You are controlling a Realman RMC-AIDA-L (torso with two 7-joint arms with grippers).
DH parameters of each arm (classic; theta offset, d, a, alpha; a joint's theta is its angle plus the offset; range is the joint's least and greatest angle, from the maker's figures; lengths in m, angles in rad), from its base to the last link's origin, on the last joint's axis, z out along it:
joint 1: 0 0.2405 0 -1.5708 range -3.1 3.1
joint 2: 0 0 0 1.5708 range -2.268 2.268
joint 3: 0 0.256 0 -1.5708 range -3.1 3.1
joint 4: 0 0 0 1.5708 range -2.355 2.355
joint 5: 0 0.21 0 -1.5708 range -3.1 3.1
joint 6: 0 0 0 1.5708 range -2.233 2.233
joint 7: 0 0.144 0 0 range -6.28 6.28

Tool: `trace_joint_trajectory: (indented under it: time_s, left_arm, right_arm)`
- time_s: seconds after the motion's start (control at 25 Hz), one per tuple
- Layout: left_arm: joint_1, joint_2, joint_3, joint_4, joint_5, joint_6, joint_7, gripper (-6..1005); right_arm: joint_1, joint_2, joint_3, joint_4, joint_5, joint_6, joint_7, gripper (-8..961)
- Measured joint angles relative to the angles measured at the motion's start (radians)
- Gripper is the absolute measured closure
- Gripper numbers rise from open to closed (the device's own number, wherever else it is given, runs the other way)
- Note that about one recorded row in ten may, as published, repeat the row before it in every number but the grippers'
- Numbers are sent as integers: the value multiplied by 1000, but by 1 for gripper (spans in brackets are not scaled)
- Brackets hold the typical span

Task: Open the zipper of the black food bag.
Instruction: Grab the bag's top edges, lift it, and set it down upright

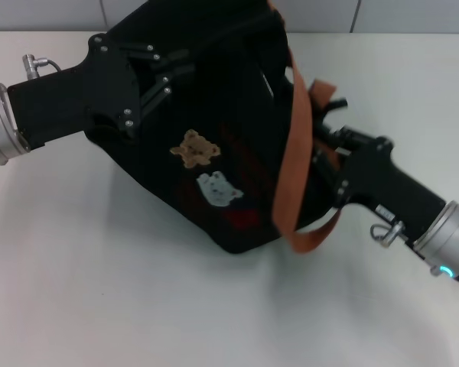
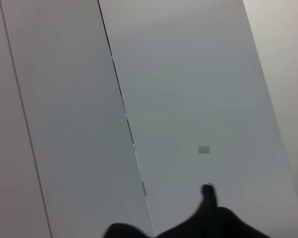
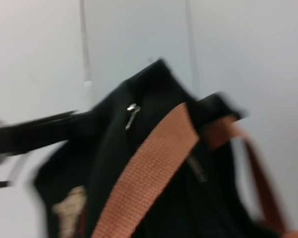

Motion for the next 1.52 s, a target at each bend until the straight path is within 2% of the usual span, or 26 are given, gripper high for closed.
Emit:
trace_joint_trajectory:
  time_s: [0.2,0.32,0.36,0.52,0.64,0.84,1.08,1.2,1.52]
  left_arm:
    - [-8,-1,6,1,1,-3,0,888]
    - [-22,-4,13,2,2,0,0,886]
    - [-22,-4,13,2,2,0,0,886]
    - [-27,-4,53,2,-3,2,6,884]
    - [-26,-4,60,2,-4,2,10,883]
    - [-2,-2,61,2,-2,13,13,881]
    - [29,-1,61,1,-6,47,29,878]
    - [36,-2,58,-1,-7,48,38,877]
    - [44,-2,55,-8,-7,58,40,873]
  right_arm:
    - [23,3,-1,-1,-131,-2,130,709]
    - [77,5,0,57,-181,18,166,710]
    - [77,5,0,57,-181,18,166,710]
    - [159,6,22,117,-177,117,185,710]
    - [173,6,29,111,-175,141,208,709]
    - [124,2,38,27,-174,69,276,703]
    - [35,-2,138,-55,-173,-72,302,673]
    - [14,-3,145,-93,-173,-125,303,658]
    - [-9,-5,182,-190,-171,-250,358,384]
